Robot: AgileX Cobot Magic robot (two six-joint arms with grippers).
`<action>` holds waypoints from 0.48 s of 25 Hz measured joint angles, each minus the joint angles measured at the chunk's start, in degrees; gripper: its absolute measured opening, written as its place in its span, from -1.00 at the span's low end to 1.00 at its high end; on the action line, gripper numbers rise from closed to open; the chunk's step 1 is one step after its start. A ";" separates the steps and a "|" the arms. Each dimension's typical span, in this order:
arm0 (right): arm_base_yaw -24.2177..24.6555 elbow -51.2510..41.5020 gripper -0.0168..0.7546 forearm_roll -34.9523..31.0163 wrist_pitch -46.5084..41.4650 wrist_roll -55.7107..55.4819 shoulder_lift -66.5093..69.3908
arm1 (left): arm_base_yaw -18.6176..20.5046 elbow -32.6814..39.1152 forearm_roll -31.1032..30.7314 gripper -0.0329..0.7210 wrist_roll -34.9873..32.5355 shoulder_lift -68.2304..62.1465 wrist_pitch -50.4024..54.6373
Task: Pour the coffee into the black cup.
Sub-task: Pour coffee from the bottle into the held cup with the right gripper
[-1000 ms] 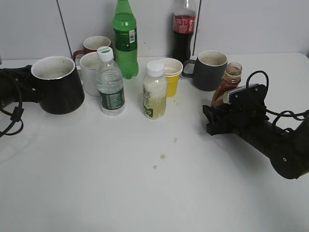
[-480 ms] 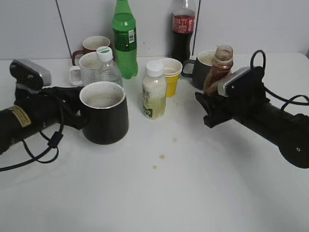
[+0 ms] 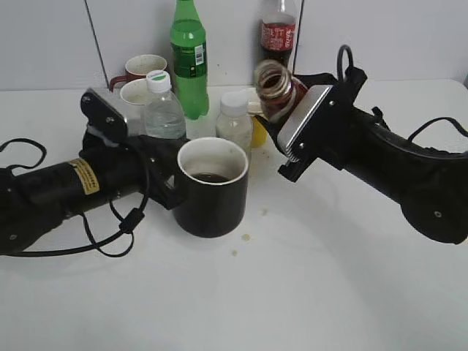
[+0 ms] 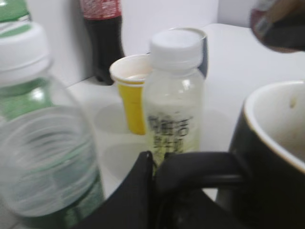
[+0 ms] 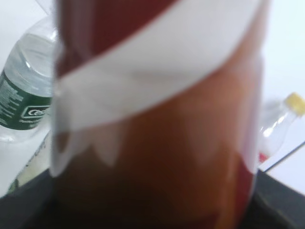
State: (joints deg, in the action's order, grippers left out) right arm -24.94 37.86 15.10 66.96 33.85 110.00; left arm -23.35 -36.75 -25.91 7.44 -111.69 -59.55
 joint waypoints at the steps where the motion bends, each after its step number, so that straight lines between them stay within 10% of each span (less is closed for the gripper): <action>1: -0.48 0.52 0.35 -0.48 -0.32 3.00 0.00 | -0.93 -0.14 0.00 -0.81 0.00 0.00 0.37; 12: -1.51 3.23 0.35 -1.12 -0.37 24.59 -0.04 | -4.86 -1.42 -0.18 -0.81 -0.11 0.00 0.24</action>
State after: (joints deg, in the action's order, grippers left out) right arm -26.45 41.09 13.97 66.58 58.44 109.96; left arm -28.21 -38.17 -26.10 7.33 -111.69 -59.30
